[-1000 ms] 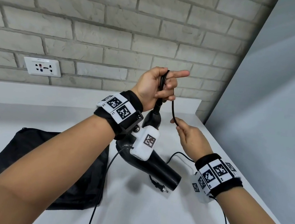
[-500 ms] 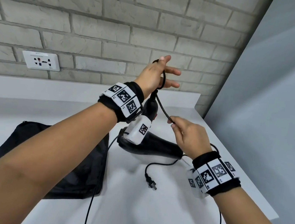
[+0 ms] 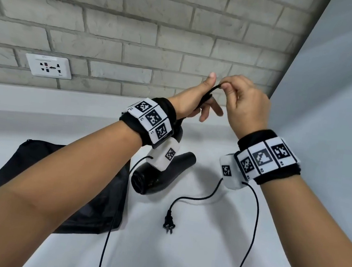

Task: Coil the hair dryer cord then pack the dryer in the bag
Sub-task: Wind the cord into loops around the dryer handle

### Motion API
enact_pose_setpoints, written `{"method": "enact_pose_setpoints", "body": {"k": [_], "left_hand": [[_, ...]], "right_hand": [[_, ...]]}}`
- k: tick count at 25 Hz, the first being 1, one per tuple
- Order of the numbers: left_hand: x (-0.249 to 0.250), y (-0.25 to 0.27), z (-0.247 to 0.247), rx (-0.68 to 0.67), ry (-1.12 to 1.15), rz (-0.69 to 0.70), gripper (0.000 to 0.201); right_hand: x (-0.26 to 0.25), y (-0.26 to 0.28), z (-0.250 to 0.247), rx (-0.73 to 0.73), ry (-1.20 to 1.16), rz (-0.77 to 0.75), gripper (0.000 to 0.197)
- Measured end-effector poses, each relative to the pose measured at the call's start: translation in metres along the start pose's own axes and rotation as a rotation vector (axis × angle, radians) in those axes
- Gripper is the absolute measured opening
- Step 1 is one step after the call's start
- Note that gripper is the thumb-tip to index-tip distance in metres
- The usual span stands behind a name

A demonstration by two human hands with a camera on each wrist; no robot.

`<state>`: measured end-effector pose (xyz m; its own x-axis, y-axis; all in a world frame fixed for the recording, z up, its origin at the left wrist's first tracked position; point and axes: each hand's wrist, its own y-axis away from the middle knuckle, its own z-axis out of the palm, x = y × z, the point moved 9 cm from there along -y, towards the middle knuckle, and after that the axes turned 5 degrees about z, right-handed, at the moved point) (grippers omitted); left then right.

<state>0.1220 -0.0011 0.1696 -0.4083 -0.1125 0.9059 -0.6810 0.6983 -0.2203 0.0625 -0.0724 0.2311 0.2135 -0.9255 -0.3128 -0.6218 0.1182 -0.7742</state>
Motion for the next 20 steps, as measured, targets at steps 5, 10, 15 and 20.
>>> {"method": "enact_pose_setpoints", "body": {"k": [5,10,15,20], "left_hand": [[0.007,-0.005,0.005,-0.104,0.326,0.005,0.083],[0.009,-0.009,0.011,-0.207,0.548,0.044,0.078],[0.010,-0.013,0.013,-0.178,0.718,0.045,0.067],[0.009,-0.015,-0.003,-0.043,0.813,0.087,0.055]], "right_hand": [[0.026,-0.003,0.014,-0.015,-0.080,0.109,0.033],[0.044,0.015,0.046,-0.109,-0.425,0.159,0.031],[0.044,0.026,0.066,-0.176,-0.484,0.256,0.036],[0.043,0.041,0.071,-0.230,-0.373,0.215,0.032]]}}
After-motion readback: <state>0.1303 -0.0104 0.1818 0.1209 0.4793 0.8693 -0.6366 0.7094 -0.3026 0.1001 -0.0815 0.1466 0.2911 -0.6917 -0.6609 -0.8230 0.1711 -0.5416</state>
